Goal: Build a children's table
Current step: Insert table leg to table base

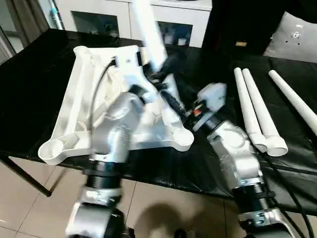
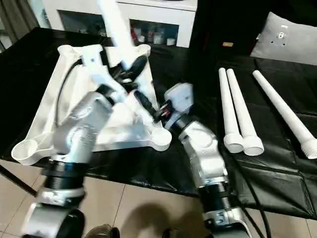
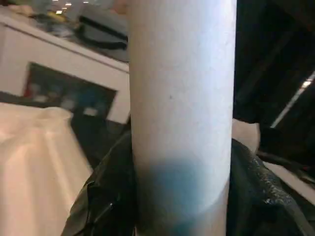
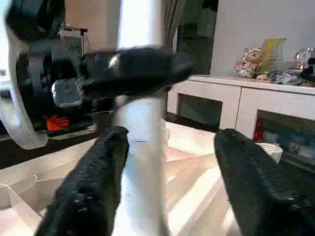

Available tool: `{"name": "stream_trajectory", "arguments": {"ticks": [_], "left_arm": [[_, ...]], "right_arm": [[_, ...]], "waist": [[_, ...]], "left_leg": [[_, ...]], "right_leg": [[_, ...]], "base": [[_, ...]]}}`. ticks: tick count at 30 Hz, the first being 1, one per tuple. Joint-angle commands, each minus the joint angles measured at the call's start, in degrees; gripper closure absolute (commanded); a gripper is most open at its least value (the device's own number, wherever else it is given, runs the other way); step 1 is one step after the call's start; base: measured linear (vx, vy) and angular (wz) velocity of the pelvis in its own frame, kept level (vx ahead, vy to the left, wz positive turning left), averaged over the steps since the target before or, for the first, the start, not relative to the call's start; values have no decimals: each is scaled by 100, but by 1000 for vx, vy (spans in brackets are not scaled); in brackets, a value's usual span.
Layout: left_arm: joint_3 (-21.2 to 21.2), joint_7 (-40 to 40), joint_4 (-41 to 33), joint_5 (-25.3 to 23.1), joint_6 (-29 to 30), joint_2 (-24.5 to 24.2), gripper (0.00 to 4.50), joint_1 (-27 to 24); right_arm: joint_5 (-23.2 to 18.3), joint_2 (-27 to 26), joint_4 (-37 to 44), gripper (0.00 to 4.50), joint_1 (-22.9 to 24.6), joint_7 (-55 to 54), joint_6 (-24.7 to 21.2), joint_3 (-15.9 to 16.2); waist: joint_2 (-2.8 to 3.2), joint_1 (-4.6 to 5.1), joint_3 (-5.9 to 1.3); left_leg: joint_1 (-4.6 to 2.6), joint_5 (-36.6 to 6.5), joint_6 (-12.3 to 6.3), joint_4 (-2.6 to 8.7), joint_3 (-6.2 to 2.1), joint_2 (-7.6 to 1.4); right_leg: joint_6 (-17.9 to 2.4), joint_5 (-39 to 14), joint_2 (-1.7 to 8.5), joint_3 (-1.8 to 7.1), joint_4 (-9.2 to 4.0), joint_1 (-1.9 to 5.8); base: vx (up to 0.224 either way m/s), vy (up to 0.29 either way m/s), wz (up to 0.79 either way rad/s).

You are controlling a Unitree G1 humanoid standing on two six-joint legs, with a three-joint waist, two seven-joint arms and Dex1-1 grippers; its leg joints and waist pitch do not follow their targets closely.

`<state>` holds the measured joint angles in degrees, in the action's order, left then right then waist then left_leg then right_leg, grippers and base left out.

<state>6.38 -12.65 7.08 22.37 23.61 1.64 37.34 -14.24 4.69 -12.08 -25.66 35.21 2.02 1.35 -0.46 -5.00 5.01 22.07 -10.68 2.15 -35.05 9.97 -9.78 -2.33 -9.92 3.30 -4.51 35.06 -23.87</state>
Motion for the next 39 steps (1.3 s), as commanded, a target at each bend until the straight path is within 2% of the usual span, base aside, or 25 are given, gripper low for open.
{"name": "stream_trajectory", "arguments": {"ticks": [1, 3, 5, 6, 7, 9, 10, 13, 14, 18, 23, 26, 30, 36, 37, 39], "left_arm": [[-15, -234, 24, 88, 164, -126, 260, 161], [-7, -305, 35, 135, 221, -183, 260, 180], [64, -495, 58, 322, 401, -326, 260, 245], [78, -525, 59, 358, 431, -344, 260, 256], [171, -748, 49, 617, 663, -462, 260, 319], [230, -1005, -21, 885, 919, -564, 261, 358], [272, -1193, -93, 1109, 1125, -626, 261, 387], [345, -1521, -226, 1505, 1475, -714, 261, 440], [330, -1703, -290, 1687, 1630, -785, 261, 469], [276, -1927, -352, 1825, 1771, -886, 261, 501], [35, -2522, -528, 2016, 1983, -1096, 261, 564], [-53, -2745, -625, 2098, 2038, -1136, 261, 560], [-332, -3295, -977, 2246, 2056, -1249, 261, 452], [-552, -3618, -1223, 2266, 2022, -1312, 261, 380], [-594, -3671, -1251, 2256, 2006, -1326, 261, 373], [-687, -3771, -1315, 2226, 1976, -1358, 261, 343]], "right_arm": [[-357, 61, 232, 116, -37, 157, -356, -137], [-494, 84, 290, 103, -42, 186, -541, -190], [-986, 231, 400, 92, -106, 139, -1480, -400], [-1040, 255, 399, 81, -118, 141, -1566, -431], [-1366, 434, 377, 62, -199, 196, -2077, -614], [-1546, 637, 330, 55, -256, 339, -2412, -709], [-1745, 791, 328, 41, -283, 478, -2748, -778], [-2185, 1034, 425, 20, -302, 674, -3425, -894], [-2491, 1133, 559, 10, -296, 796, -3725, -982], [-2826, 1267, 709, 10, -304, 981, -4044, -1056], [-3125, 1739, 1060, 4, -299, 1839, -4511, -817], [-3196, 1814, 1145, 0, -313, 1958, -4643, -762], [-3126, 1961, 1242, 0, -337, 2201, -4705, -493], [-3058, 2063, 1366, 0, -342, 2556, -4725, -195], [-3025, 2084, 1377, 29, -344, 2631, -4721, -124], [-2955, 2121, 1381, 36, -345, 2773, -4695, 19]], "waist": [[-40, -2, -517], [-35, -5, -519], [-42, -12, -509], [-31, -26, -516], [-32, -24, -508], [-29, -29, -500], [-41, -35, -498], [-45, -45, -506], [-47, -53, -507], [-55, -60, -510], [-50, -95, -503], [-57, -109, -498], [-57, -139, -514], [-63, -157, -512], [-67, -164, -512], [-78, -169, -519]], "left_leg": [[-72, -319, -649, 348, -113, -315], [-78, -325, -643, 344, -107, -317], [-87, -263, -668, 349, -108, -311], [-93, -278, -658, 352, -115, -318], [-94, -332, -605, 352, -112, -313], [-90, -365, -544, 351, -104, -301], [-79, -374, -481, 348, -99, -289], [-78, -324, -485, 333, -91, -274], [-70, -293, -504, 331, -94, -280], [-73, -282, -514, 330, -96, -281], [-78, -327, -436, 338, -100, -295], [-73, -332, -424, 338, -94, -291], [-75, -263, -367, 339, -103, -308], [-75, -337, -321, 332, -90, -301], [-74, -354, -307, 333, -91, -299], [-71, -360, -281, 334, -95, -301]], "right_leg": [[-1031, -633, 501, 322, -356, 406], [-1054, -644, 500, 322, -354, 396], [-1106, -576, 485, 325, -344, 400], [-1130, -619, 498, 321, -344, 402], [-1121, -725, 501, 318, -358, 403], [-1112, -821, 500, 316, -361, 410], [-1068, -888, 498, 317, -373, 412], [-1095, -872, 499, 317, -370, 426], [-1113, -860, 500, 309, -374, 422], [-1053, -937, 500, 300, -381, 429], [-928, -1155, 497, 303, -401, 420], [-911, -1247, 507, 304, -411, 413], [-921, -1211, 514, 304, -388, 411], [-863, -1343, 507, 310, -408, 408], [-840, -1397, 508, 308, -418, 409], [-809, -1445, 509, 305, -416, 415]], "base": [[0, 0, 0], [0, 0, 0], [0, 0, 0], [0, 0, 0], [0, 0, 0], [0, 0, 0], [0, 0, 0], [0, 0, 0], [0, 0, 0], [0, 0, 0], [0, 0, 0], [0, 0, 0], [0, 0, 0], [0, 0, 0], [0, 0, 0], [0, 0, 0]]}}
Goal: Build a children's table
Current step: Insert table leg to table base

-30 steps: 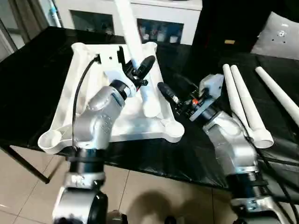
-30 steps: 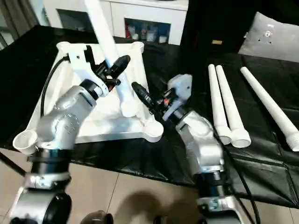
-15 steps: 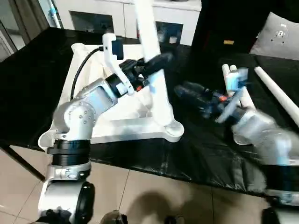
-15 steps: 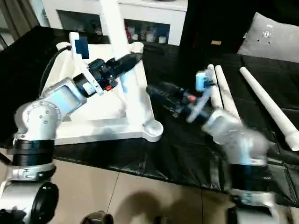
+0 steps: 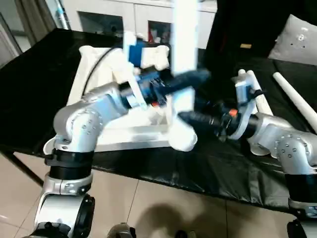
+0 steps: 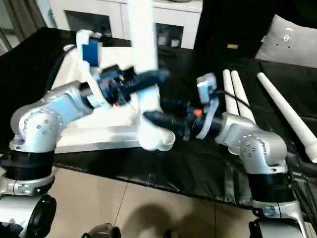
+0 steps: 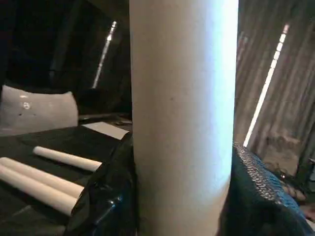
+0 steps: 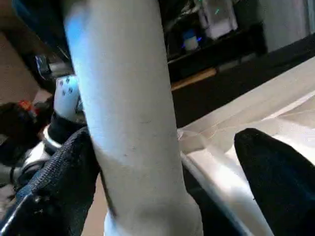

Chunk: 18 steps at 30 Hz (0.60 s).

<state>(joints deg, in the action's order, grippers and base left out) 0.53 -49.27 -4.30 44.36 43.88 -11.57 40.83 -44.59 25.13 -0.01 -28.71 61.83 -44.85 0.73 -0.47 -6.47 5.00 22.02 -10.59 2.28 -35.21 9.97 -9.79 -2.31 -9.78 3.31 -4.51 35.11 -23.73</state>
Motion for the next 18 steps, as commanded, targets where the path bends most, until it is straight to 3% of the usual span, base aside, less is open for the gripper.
{"name": "stream_trajectory", "arguments": {"ticks": [1, 7, 18], "left_arm": [[-118, -126, -189, 21, -58, -44, 261, -16], [-191, -137, -190, -102, -168, -66, 261, -44], [-276, -66, -159, -220, -279, -103, 261, -85]], "right_arm": [[89, 90, 174, 54, -42, 139, -5, 110], [125, 132, 190, 111, -38, 317, 55, 271], [177, 104, 177, 194, 11, 380, 124, 347]], "waist": [[-73, -23, -519], [-93, -25, -536], [-76, -32, -542]], "left_leg": [[-63, -364, -291, 350, -97, -300], [-62, -354, -274, 342, -93, -298], [-65, -426, -215, 340, -98, -305]], "right_leg": [[-777, -1484, 508, 309, -419, 399], [-749, -1505, 505, 305, -419, 400], [-730, -1590, 503, 305, -424, 387]], "base": [[0, 0, 0], [0, 0, 0], [0, 0, 0]]}}
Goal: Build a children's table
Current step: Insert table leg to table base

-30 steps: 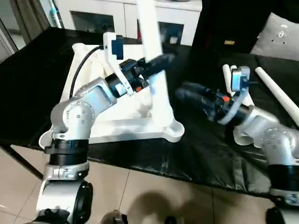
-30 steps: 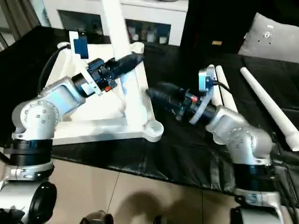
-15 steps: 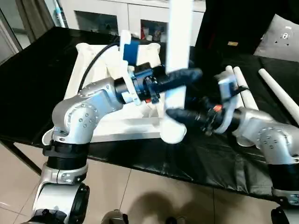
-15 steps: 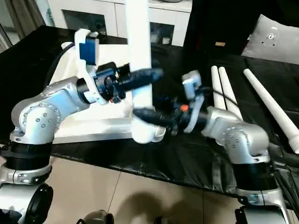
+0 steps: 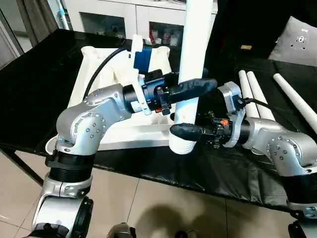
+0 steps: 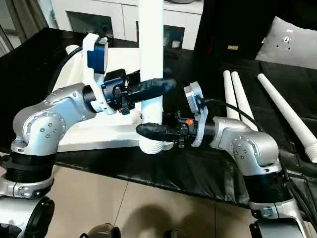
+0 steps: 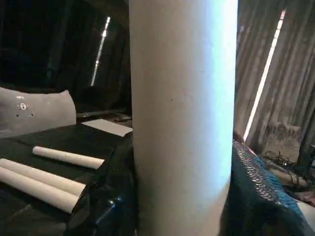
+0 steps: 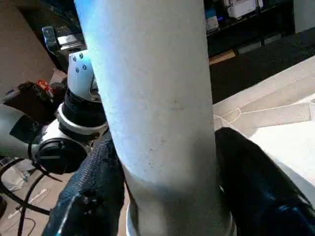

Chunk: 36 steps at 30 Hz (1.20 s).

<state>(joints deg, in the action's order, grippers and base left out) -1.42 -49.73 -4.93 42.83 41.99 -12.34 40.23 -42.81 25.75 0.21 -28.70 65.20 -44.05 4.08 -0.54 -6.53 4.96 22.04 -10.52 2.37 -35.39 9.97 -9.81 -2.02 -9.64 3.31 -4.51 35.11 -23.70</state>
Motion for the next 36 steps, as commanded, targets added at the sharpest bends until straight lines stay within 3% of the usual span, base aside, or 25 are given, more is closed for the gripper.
{"name": "stream_trajectory", "arguments": {"ticks": [1, 12, 15, 18, 19, 21, 29, 31, 33, 36], "left_arm": [[-87, -3, -92, -82, -97, -26, 261, -29], [-100, 344, 104, -433, -302, 11, 261, -27], [-77, 393, 113, -458, -351, 35, 191, -48], [-113, 474, 67, -563, -452, 15, 183, -178], [-109, 527, 72, -594, -485, 27, 153, -209], [-98, 570, 81, -608, -501, 41, 142, -226], [-173, 1107, 104, -1245, -1181, 186, 62, -587], [-126, 1424, 74, -1355, -1362, 378, 62, -706], [-112, 1511, 55, -1377, -1424, 442, 55, -735], [-241, 2017, 103, -1868, -1992, 722, 73, -874]], "right_arm": [[5, 41, 160, 206, 23, 41, 50, 19], [81, -82, 197, 248, 129, -110, 144, 8], [100, -122, 204, 253, 160, -177, 184, -6], [208, -252, 208, 254, 244, -413, 344, -30], [251, -288, 202, 256, 261, -484, 396, -36], [279, -311, 196, 257, 271, -531, 429, -40], [927, -824, 89, 257, 331, -1495, 1086, -49], [1299, -1020, -49, 257, 295, -1969, 1465, -13], [1376, -1056, -80, 257, 288, -2060, 1539, 2], [1588, -1343, -213, 257, 274, -2475, 1858, -51]], "waist": [[-67, -27, -538], [-65, -17, -512], [-63, -19, -519], [-55, -8, -512], [-62, 2, -505], [-57, -2, -515], [-49, 30, -495], [-40, 44, -494], [-40, 48, -492], [-51, 71, -486]], "left_leg": [[-68, -455, -212, 355, -96, -301], [-60, -542, -204, 366, -102, -295], [-66, -515, -200, 364, -104, -296], [-62, -520, -220, 368, -107, -301], [-53, -534, -210, 373, -109, -298], [-63, -536, -182, 371, -106, -302], [-68, -646, -80, 401, -116, -316], [-71, -684, -41, 401, -113, -317], [-84, -737, -34, 403, -109, -317], [-68, -819, -60, 417, -120, -317]], "right_leg": [[-750, -1636, 508, 304, -429, 384], [-702, -1736, 499, 305, -451, 372], [-691, -1723, 499, 302, -446, 373], [-689, -1696, 506, 303, -450, 368], [-672, -1737, 508, 303, -458, 374], [-667, -1751, 506, 303, -457, 366], [-617, -1767, 510, 311, -456, 343], [-637, -1770, 518, 311, -459, 336], [-637, -1820, 520, 311, -475, 334], [-552, -1856, 511, 312, -491, 348]], "base": [[0, 0, 0], [0, 0, 0], [0, 0, 0], [0, 0, 0], [0, 0, 0], [0, 0, 0], [0, 0, 0], [0, 0, 0], [0, 0, 0], [0, 0, 0]]}}
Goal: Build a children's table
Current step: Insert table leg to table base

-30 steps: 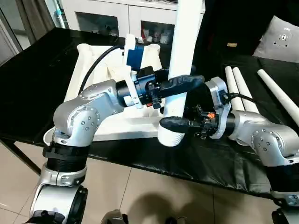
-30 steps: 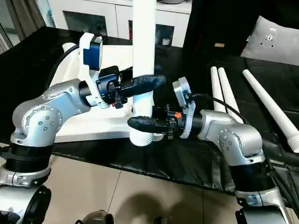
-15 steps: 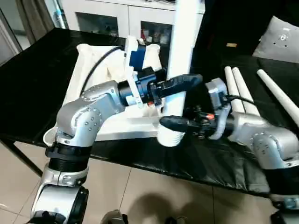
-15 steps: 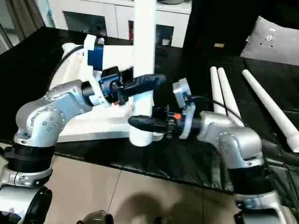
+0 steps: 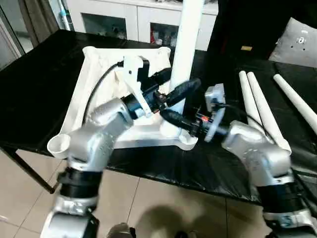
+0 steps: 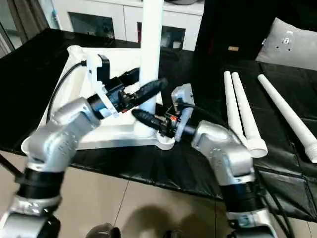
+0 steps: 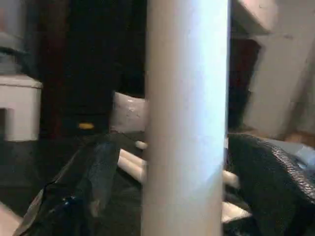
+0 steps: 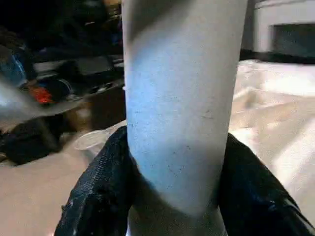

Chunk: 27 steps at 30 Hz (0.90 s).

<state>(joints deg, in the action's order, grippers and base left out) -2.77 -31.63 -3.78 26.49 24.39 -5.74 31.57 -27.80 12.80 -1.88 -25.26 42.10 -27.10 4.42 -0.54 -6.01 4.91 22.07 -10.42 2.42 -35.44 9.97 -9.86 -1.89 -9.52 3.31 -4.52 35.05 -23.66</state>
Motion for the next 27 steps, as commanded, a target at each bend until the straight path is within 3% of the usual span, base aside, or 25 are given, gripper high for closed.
{"name": "stream_trajectory", "arguments": {"ticks": [1, 9, 15, 27], "left_arm": [[-145, 400, 77, -448, -471, 151, 84, -39], [-427, 630, 315, -878, -738, 276, 92, -119], [-485, 638, 436, -1000, -845, 317, 92, -136], [-460, 634, 538, -1065, -925, 298, 213, -124]], "right_arm": [[166, -118, -51, 257, -76, -271, 259, -84], [429, -263, -189, 257, -58, -476, 530, 21], [504, -299, -220, 257, -47, -484, 638, 63], [560, -334, -270, 257, -44, -401, 697, 86]], "waist": [[-50, 28, -481], [-40, 81, -473], [-32, 101, -478], [-29, 94, -478]], "left_leg": [[-67, -837, -77, 421, -119, -309], [-66, -892, -127, 427, -122, -301], [-67, -896, -153, 425, -125, -309], [-76, -911, -169, 424, -121, -317]], "right_leg": [[-540, -1891, 514, 315, -487, 344], [-502, -1889, 505, 316, -497, 334], [-593, -1780, 500, 318, -487, 337], [-699, -1709, 511, 323, -476, 338]], "base": [[0, 0, 0], [0, 0, 0], [0, 0, 0], [0, 0, 0]]}}
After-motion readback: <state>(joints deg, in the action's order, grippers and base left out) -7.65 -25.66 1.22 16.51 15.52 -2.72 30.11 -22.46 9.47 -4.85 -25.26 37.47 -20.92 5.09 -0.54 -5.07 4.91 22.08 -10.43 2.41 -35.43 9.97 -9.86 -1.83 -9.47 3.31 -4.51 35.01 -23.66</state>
